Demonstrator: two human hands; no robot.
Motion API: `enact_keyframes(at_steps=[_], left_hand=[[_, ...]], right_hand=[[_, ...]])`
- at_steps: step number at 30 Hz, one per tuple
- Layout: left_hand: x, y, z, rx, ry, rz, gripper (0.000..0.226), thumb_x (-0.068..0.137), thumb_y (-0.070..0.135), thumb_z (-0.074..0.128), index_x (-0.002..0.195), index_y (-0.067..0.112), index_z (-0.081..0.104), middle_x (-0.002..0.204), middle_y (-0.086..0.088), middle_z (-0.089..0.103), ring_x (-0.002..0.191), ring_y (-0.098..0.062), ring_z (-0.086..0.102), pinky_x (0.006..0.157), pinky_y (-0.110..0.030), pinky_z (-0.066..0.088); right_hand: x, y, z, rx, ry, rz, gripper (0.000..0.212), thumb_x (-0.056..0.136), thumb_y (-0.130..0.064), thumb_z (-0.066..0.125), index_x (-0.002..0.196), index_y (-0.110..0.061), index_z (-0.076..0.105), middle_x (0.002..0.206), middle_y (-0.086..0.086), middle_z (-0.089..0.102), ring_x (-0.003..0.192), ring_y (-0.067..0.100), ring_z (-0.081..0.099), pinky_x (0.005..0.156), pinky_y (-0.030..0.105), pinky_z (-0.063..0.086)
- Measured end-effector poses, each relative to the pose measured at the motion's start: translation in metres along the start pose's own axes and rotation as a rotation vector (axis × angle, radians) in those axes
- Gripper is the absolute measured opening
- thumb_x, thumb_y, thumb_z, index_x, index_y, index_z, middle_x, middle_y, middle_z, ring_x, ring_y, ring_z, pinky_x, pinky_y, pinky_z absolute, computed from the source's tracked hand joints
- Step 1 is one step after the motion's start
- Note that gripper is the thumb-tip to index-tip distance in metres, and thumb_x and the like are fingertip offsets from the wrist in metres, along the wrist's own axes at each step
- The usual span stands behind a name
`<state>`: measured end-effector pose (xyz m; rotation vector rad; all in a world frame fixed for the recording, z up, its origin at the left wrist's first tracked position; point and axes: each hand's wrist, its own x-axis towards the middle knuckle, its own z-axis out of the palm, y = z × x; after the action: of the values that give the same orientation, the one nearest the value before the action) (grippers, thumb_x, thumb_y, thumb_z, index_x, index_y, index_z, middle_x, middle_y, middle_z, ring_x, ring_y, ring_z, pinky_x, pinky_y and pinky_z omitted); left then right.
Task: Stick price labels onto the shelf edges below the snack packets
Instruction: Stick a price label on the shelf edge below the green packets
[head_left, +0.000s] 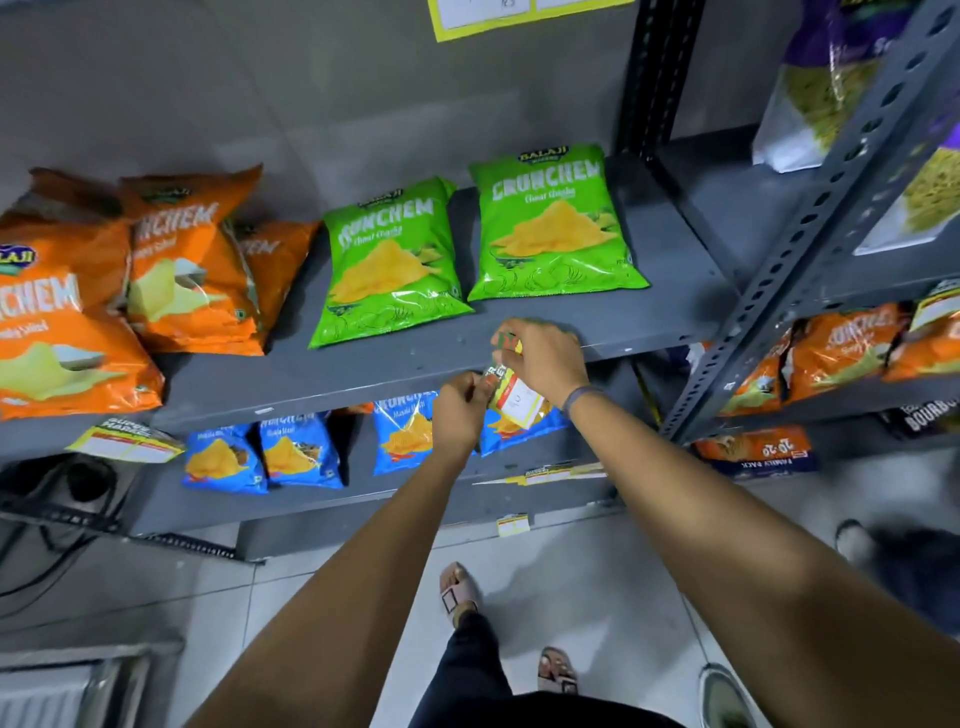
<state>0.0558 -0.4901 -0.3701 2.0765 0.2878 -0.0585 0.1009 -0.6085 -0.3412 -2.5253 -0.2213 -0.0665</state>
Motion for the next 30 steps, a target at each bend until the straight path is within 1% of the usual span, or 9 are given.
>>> enact_keyframes(at_steps=[2, 6, 9, 11, 13, 17, 21, 25, 30], left_hand=[[0.002, -0.001, -0.006, 0.034, 0.003, 0.039, 0.036, 0.095, 0.018, 0.052, 0.059, 0.017, 0.048, 0.056, -0.010, 0.049, 0.039, -0.006, 0.043, 0.048, -0.028, 0.038], [0.002, 0.000, -0.017, 0.268, 0.021, 0.138, 0.024, 0.091, 0.033, 0.057, 0.081, 0.012, 0.064, 0.074, -0.019, 0.069, 0.066, -0.036, 0.064, 0.061, -0.041, 0.050], [0.001, 0.004, -0.021, 0.544, 0.063, 0.212, 0.030, 0.087, 0.044, 0.059, 0.083, 0.016, 0.067, 0.082, -0.016, 0.072, 0.082, -0.036, 0.064, 0.060, -0.034, 0.044], [0.001, 0.004, -0.020, 0.675, 0.069, 0.251, 0.034, 0.087, 0.047, 0.057, 0.079, 0.015, 0.066, 0.081, -0.015, 0.072, 0.083, -0.037, 0.065, 0.058, -0.030, 0.037], [0.000, 0.008, -0.019, 0.748, 0.052, 0.278, 0.032, 0.089, 0.044, 0.055, 0.084, 0.016, 0.069, 0.082, -0.015, 0.073, 0.085, -0.037, 0.065, 0.058, -0.030, 0.037], [0.003, 0.014, -0.017, 0.843, 0.041, 0.293, 0.027, 0.091, 0.037, 0.053, 0.094, 0.016, 0.069, 0.090, -0.017, 0.073, 0.091, -0.038, 0.065, 0.065, -0.032, 0.046], [0.004, 0.015, -0.014, 0.862, 0.043, 0.290, 0.025, 0.093, 0.034, 0.051, 0.099, 0.018, 0.068, 0.093, -0.017, 0.073, 0.093, -0.038, 0.064, 0.069, -0.033, 0.048], [0.004, 0.012, -0.016, 0.845, 0.076, 0.333, 0.027, 0.094, 0.039, 0.048, 0.105, 0.024, 0.068, 0.089, -0.015, 0.074, 0.092, -0.036, 0.066, 0.061, -0.029, 0.039], [0.003, 0.020, -0.018, 0.817, 0.110, 0.326, 0.033, 0.094, 0.043, 0.049, 0.091, 0.016, 0.068, 0.085, -0.017, 0.072, 0.085, -0.039, 0.065, 0.059, -0.029, 0.033]], right_hand=[[0.000, 0.000, -0.003, 0.076, -0.018, 0.024, 0.016, 0.079, -0.025, 0.068, 0.094, -0.022, 0.064, 0.098, 0.007, 0.073, 0.096, 0.030, 0.065, 0.081, 0.039, 0.048], [-0.011, 0.006, -0.006, 0.136, 0.019, 0.023, 0.016, 0.074, -0.024, 0.075, 0.085, -0.017, 0.065, 0.086, 0.012, 0.074, 0.085, 0.033, 0.066, 0.078, 0.043, 0.052], [-0.021, 0.014, -0.007, 0.042, 0.015, -0.035, 0.017, 0.070, -0.024, 0.078, 0.076, -0.015, 0.065, 0.079, 0.009, 0.073, 0.084, 0.030, 0.064, 0.080, 0.038, 0.046], [-0.024, 0.015, -0.006, -0.060, 0.003, -0.080, 0.018, 0.071, -0.027, 0.077, 0.076, -0.015, 0.065, 0.079, 0.007, 0.072, 0.088, 0.028, 0.061, 0.081, 0.037, 0.041], [-0.024, 0.014, -0.004, -0.148, -0.006, -0.111, 0.017, 0.071, -0.026, 0.076, 0.077, -0.014, 0.065, 0.080, 0.007, 0.072, 0.089, 0.029, 0.059, 0.080, 0.038, 0.040], [-0.023, 0.012, 0.002, -0.352, 0.021, -0.189, 0.028, 0.054, -0.024, 0.086, 0.061, -0.013, 0.061, 0.061, 0.006, 0.069, 0.070, 0.029, 0.063, 0.066, 0.035, 0.049], [-0.022, 0.011, 0.001, -0.430, 0.035, -0.210, 0.030, 0.050, -0.025, 0.086, 0.058, -0.016, 0.059, 0.056, 0.002, 0.067, 0.065, 0.026, 0.063, 0.062, 0.030, 0.050], [-0.021, 0.011, 0.001, -0.354, 0.044, -0.204, 0.031, 0.052, -0.024, 0.086, 0.058, -0.014, 0.058, 0.058, 0.005, 0.066, 0.066, 0.028, 0.063, 0.062, 0.033, 0.050], [-0.018, 0.014, -0.004, -0.132, 0.064, -0.147, 0.020, 0.069, -0.016, 0.078, 0.065, -0.008, 0.060, 0.069, 0.016, 0.066, 0.076, 0.036, 0.059, 0.066, 0.041, 0.049]])
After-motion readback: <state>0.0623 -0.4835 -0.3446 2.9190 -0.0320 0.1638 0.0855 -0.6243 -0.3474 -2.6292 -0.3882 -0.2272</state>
